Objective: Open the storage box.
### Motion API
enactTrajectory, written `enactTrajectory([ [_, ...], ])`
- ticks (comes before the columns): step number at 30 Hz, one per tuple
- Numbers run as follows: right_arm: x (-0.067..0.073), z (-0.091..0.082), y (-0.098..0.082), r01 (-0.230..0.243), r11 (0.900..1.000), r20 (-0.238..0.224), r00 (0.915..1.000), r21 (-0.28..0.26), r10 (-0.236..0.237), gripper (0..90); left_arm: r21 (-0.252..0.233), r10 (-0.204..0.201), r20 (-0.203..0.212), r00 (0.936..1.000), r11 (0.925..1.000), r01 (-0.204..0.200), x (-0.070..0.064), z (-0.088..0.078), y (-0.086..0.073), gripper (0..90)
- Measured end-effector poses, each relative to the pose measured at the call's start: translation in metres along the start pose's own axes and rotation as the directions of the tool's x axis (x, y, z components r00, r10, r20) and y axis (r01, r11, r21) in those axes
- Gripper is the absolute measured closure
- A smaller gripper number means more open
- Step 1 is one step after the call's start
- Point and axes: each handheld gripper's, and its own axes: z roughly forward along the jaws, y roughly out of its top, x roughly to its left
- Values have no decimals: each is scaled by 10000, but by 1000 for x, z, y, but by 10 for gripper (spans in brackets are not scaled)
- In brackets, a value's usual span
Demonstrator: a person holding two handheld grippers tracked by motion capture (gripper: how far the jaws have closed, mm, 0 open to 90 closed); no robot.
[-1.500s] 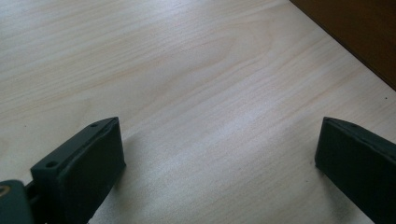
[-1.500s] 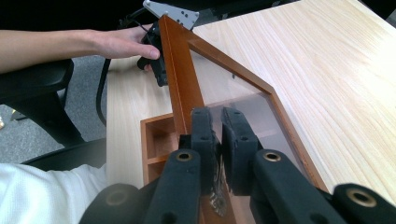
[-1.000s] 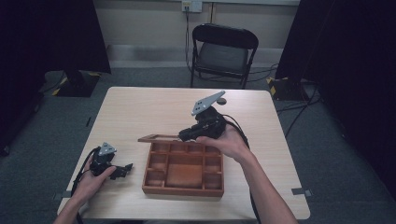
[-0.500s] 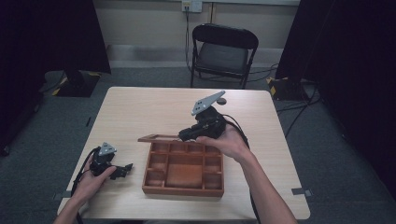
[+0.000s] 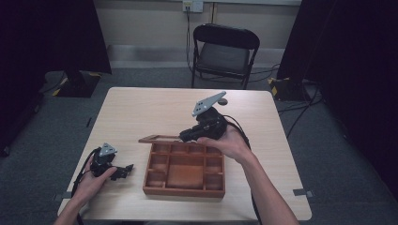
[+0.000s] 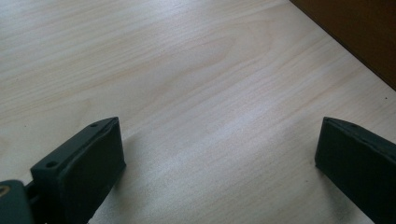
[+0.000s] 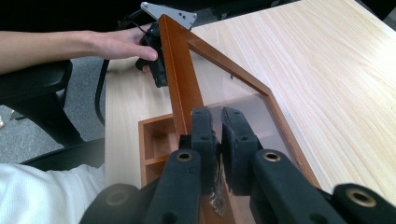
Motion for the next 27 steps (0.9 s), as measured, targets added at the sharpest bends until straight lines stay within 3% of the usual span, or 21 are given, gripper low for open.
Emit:
enactTrajectory([
  [27, 0, 0, 0, 45, 10000, 53, 10000, 6, -46, 844, 3, 1, 0, 10000, 10000, -1, 0, 0, 0, 6],
])
